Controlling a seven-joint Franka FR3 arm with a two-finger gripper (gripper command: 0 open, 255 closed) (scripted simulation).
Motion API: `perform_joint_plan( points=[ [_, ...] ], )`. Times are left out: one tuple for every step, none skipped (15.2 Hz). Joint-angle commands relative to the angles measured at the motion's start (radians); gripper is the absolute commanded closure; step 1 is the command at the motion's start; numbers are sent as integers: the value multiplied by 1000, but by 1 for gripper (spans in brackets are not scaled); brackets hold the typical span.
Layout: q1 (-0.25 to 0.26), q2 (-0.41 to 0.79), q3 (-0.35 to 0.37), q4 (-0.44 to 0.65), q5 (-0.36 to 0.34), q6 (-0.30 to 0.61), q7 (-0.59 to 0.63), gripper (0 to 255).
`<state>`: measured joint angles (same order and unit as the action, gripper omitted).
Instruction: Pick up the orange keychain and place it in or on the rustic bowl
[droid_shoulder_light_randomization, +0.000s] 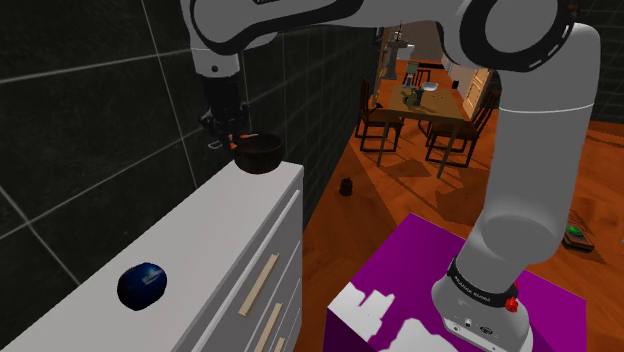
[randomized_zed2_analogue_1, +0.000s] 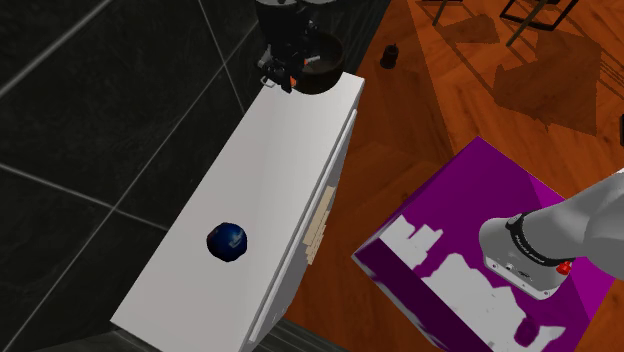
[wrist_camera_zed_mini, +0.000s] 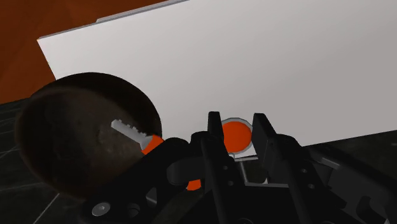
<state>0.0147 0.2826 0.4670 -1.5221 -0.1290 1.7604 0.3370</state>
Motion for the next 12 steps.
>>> perform_joint_plan(
  points=[
    [-28, 3, -15, 9, 2, -4, -44, 255],
    [-41, 7, -22, 16, 2, -6, -65, 255],
    [-53, 12, -29, 25, 1, -10, -86, 255],
    [-65, 19, -37, 35, 1, -13, -106, 255],
    [-77, 26, -44, 47, 0, -17, -126, 255],
    [-89, 34, -51, 60, -2, -22, -146, 255],
    [-100, 43, -58, 75, -3, -27, -166, 255],
    [-111, 54, -65, 91, -5, -33, -185, 255],
    [-122, 65, -72, 109, -8, -39, -204, 255],
    [-132, 78, -79, 129, -10, -46, -223, 255],
    [-133, 79, -79, 131, -10, -47, -225, 255],
    [-135, 78, -80, 116, -10, -33, -225, 255]
  ],
)
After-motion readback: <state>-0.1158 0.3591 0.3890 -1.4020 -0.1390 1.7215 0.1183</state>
